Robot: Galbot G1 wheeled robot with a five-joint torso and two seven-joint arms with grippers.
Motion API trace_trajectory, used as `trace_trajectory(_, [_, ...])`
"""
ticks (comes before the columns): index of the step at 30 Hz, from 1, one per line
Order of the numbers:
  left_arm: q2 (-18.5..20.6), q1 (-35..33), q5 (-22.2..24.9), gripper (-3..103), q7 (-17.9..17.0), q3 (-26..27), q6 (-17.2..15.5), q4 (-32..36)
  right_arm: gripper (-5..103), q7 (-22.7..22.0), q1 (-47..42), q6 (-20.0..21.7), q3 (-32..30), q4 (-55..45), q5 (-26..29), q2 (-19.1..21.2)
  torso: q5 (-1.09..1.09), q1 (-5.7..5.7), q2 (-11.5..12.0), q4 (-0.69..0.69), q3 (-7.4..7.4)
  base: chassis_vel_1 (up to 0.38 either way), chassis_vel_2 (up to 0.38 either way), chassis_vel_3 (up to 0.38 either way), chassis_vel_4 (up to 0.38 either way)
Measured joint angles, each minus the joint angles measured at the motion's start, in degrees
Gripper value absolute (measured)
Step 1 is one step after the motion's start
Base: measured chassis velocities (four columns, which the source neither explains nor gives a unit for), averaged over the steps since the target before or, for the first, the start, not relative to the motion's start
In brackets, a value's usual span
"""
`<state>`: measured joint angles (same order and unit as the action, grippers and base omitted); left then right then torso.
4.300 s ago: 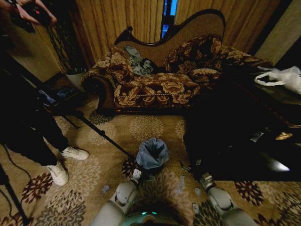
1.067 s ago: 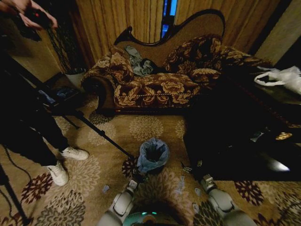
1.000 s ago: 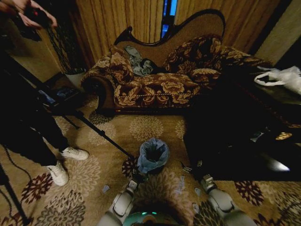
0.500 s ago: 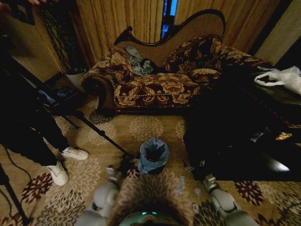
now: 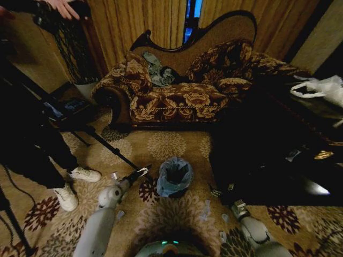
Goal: Place a garbage bag over the trash bin.
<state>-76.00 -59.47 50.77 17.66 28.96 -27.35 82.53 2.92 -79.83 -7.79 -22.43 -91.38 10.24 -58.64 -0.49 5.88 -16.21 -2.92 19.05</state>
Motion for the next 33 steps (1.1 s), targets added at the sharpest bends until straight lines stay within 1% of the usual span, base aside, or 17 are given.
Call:
trace_trajectory(1, [0.00, 0.00, 0.00, 100, 0.00, 0.00, 0.00, 0.00, 100, 0.00, 0.00, 0.00, 0.00, 0.00, 0.00, 0.00, 0.00, 0.00, 0.00, 0.00, 0.00, 0.000, 0.000, 0.000, 0.000])
trace_trajectory(3, [-0.04, 2.08, 0.35, 100, 1.13, -1.26, 0.46, -2.79, 100, 0.02, -0.26, -0.16, -0.08, -0.03, -0.18, 0.02, 0.00, 0.00, 0.00, 0.00, 0.00, 0.000, 0.000, 0.000, 0.000])
trace_trajectory(8, [-0.01, 2.96, 0.41, 100, 2.40, -2.58, 0.62, -4.27, 100, 0.09, -0.68, -0.32, -0.16, -0.11, -0.28, 0.09, 0.01, 0.00, 0.00, 0.01, 0.00, 0.000, 0.000, 0.000, 0.000])
trace_trajectory(12, [-0.32, 4.93, 0.09, 100, 3.94, -4.76, 1.00, -7.52, 100, 0.12, -0.55, -0.50, -0.01, 0.02, -0.38, 0.15, 0.00, 0.00, 0.00, 0.00, 0.00, 0.000, 0.000, 0.000, 0.000])
trace_trajectory(15, [-0.37, 5.50, 0.20, 101, 4.33, -5.12, 1.28, -8.70, 100, 0.12, -0.49, -0.50, 0.00, 0.00, -0.37, 0.31, 0.00, 0.00, 0.00, 0.01, 0.00, 0.000, 0.000, 0.000, 0.000])
trace_trajectory(18, [-0.33, 6.53, 0.72, 100, 4.63, -5.37, 1.64, -10.55, 100, 0.14, -0.53, -0.49, 0.00, -0.02, -0.35, 0.52, 0.00, 0.00, 0.00, 0.01, -0.01, 0.000, 0.000, 0.000, 0.000])
trace_trajectory(20, [-0.23, 7.70, 0.60, 98, 5.11, -6.00, 2.72, -12.52, 100, 0.17, -0.56, -0.50, 0.05, 0.06, -0.36, 0.51, -0.01, 0.00, 0.00, 0.01, 0.00, 0.000, 0.000, 0.000, 0.000])
trace_trajectory(21, [-0.21, 8.07, 0.61, 96, 5.29, -6.19, 2.89, -12.95, 100, 0.17, -0.54, -0.50, 0.19, 0.08, -0.38, 0.49, -0.01, 0.00, 0.00, 0.01, 0.00, 0.000, 0.000, 0.000, 0.000])
trace_trajectory(23, [-0.18, 8.49, 0.62, 94, 5.64, -6.43, 3.17, -13.47, 100, 0.18, -0.52, -0.50, 0.37, 0.08, -0.39, 0.48, 0.00, 0.00, 0.00, 0.01, 0.00, 0.000, 0.000, 0.000, 0.000])
trace_trajectory(24, [-0.18, 8.96, 0.58, 91, 5.86, -6.71, 3.36, -14.09, 100, 0.19, -0.47, -0.50, 0.57, 0.08, -0.39, 0.47, 0.01, 0.00, 0.00, 0.01, 0.00, 0.000, 0.000, 0.000, 0.000])
trace_trajectory(25, [-0.18, 8.96, 0.58, 91, 5.86, -6.71, 3.36, -14.09, 100, 0.19, -0.47, -0.50, 0.57, 0.08, -0.39, 0.47, 0.01, 0.00, 0.00, 0.01, 0.00, 0.000, 0.000, 0.000, 0.000])
trace_trajectory(27, [-0.23, 9.65, 0.25, 81, 6.19, -7.30, 3.60, -14.89, 100, 0.19, -0.32, -0.42, 0.83, 0.03, -0.40, 0.46, 0.00, 0.00, 0.00, 0.00, 0.00, 0.000, 0.000, 0.000, 0.000])
trace_trajectory(28, [-0.23, 9.65, 0.25, 81, 6.19, -7.30, 3.60, -14.89, 100, 0.19, -0.32, -0.42, 0.83, 0.03, -0.40, 0.46, 0.00, 0.00, 0.00, 0.00, 0.00, 0.000, 0.000, 0.000, 0.000])
trace_trajectory(31, [-0.23, 9.39, -0.52, 66, 6.95, -8.31, 3.46, -14.61, 100, 0.21, -0.31, -0.37, 0.91, -0.04, -0.47, 0.49, 0.00, 0.00, 0.00, 0.01, 0.00, 0.000, 0.000, 0.000, 0.000])
trace_trajectory(32, [-0.23, 9.39, -0.52, 66, 6.95, -8.31, 3.46, -14.61, 100, 0.21, -0.31, -0.37, 0.91, -0.04, -0.47, 0.49, 0.00, 0.00, 0.00, 0.01, 0.00, 0.000, 0.000, 0.000, 0.000])
trace_trajectory(33, [-0.23, 9.41, -0.85, 60, 7.33, -8.65, 3.48, -14.92, 100, 0.22, -0.38, -0.37, 0.91, -0.06, -0.49, 0.49, 0.00, 0.00, 0.00, 0.00, -0.01, 0.000, 0.000, 0.000, 0.000])
